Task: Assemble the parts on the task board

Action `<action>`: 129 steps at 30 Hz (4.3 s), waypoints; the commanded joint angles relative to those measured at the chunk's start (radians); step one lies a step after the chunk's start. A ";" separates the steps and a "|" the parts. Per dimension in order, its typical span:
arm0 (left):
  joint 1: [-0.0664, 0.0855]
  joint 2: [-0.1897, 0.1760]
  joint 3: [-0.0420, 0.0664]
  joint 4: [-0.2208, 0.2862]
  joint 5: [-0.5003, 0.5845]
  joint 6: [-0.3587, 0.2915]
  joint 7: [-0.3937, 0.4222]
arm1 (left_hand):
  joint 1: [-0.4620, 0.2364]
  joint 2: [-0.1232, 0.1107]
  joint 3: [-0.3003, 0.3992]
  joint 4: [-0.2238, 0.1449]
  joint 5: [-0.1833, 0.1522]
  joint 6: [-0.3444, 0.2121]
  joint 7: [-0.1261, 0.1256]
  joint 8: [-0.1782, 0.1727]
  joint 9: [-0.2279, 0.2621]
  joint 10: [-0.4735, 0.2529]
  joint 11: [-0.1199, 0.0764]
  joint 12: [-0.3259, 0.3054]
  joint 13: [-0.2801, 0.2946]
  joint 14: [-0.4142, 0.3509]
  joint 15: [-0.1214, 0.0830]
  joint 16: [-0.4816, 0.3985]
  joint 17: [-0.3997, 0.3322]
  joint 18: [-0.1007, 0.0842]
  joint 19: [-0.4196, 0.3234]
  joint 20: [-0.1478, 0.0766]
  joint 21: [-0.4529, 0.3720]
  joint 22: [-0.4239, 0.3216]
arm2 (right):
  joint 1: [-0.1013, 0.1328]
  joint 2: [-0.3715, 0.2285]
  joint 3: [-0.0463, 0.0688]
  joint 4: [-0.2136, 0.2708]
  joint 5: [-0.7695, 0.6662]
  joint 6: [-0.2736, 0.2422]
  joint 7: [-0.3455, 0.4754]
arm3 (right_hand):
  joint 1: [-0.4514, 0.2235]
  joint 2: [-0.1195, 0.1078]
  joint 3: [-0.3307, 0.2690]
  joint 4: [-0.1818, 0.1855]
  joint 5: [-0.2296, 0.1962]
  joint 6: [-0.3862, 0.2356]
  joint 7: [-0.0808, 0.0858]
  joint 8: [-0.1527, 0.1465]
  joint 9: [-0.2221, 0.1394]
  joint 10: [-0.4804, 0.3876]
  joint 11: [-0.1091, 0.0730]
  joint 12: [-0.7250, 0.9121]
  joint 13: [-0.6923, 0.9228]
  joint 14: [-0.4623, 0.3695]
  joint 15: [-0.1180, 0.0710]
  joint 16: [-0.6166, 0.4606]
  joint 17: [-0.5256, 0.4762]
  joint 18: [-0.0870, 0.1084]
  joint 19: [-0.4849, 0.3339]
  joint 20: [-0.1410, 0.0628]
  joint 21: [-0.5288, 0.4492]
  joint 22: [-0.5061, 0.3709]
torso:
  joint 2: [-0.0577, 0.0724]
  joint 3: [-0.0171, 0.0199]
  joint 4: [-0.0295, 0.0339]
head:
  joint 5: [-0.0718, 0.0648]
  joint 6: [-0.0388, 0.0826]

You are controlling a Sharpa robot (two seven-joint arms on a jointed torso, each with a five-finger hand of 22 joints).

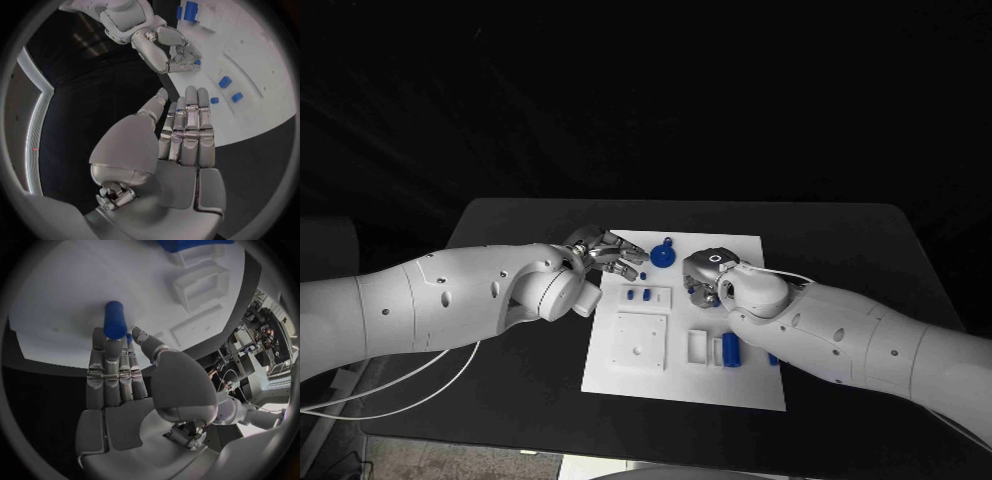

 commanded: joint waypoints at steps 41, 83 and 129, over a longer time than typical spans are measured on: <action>0.001 0.005 0.001 0.000 -0.004 0.016 -0.002 | 0.012 0.006 0.001 -0.003 0.007 -0.010 -0.001 -0.001 -0.001 -0.010 -0.002 -0.003 -0.001 0.001 0.004 -0.004 0.001 -0.013 -0.004 0.002 0.015 -0.003 | -0.031 0.030 -0.028 -0.066 -0.015 -0.008 0.018 | 0.088 0.068 0.067 -0.030 -0.010 0.131 -0.015 0.002 0.006 0.041 -0.007 -0.004 -0.003 0.024 -0.029 -0.001 -0.004 0.001 -0.027 -0.038 0.150 0.025 | 0.000 -0.0001 0.0008 | 0.004 -0.006; 0.001 -0.009 0.001 -0.002 -0.005 0.023 0.001 | 0.010 0.004 0.004 -0.003 0.009 -0.021 0.002 -0.001 -0.001 -0.015 0.000 -0.003 -0.001 0.000 0.005 -0.004 0.001 -0.012 -0.008 0.003 0.019 -0.002 | 0.000 -0.146 0.076 0.200 0.392 -0.097 0.143 | 0.074 0.081 0.055 -0.028 -0.010 0.136 -0.018 0.002 0.012 0.053 -0.014 -0.004 -0.003 0.062 -0.036 -0.044 0.015 -0.005 -0.015 -0.046 0.164 0.017 | -0.002 -0.0005 -0.0015 | 0.024 -0.003; 0.001 -0.002 0.002 -0.049 0.034 -0.005 0.042 | 0.005 0.005 0.007 -0.003 0.009 -0.021 0.002 -0.001 -0.001 -0.012 0.000 -0.003 -0.001 0.001 0.005 -0.004 0.001 -0.012 -0.008 0.003 0.022 -0.002 | 0.017 -0.073 0.076 0.161 1.260 0.202 -0.226 | 0.066 0.105 0.054 -0.032 -0.010 0.110 -0.011 0.003 0.024 0.033 -0.008 -0.004 -0.002 0.062 -0.034 -0.057 0.015 -0.007 -0.017 -0.044 0.147 0.018 | -0.027 -0.0188 -0.0049 | 0.192 -0.070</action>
